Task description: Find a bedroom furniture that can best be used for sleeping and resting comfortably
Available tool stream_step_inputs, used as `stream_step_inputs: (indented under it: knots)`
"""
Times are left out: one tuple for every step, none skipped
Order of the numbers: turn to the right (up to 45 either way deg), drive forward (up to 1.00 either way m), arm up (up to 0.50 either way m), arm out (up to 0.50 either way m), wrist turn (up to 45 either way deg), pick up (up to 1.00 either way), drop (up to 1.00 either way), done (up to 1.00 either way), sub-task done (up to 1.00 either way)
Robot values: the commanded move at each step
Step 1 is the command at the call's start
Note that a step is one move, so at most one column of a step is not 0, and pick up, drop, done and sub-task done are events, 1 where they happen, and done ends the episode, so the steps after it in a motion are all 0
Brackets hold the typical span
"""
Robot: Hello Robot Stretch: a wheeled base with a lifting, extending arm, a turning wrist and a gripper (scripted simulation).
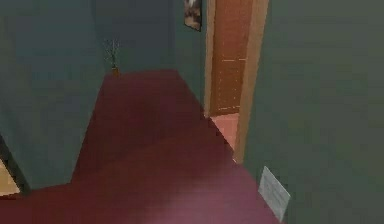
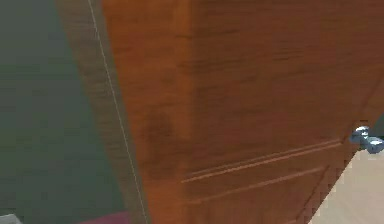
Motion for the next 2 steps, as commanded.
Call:
stream_step_inputs:
  knots:
    - [0.0,0.1,0.0,0.0,0.0,0.0,0.0,0.0,0.0]
    - [-3.0,0.0,0.0,0.0,0.0,0.0,0.0,0.0,0.0]
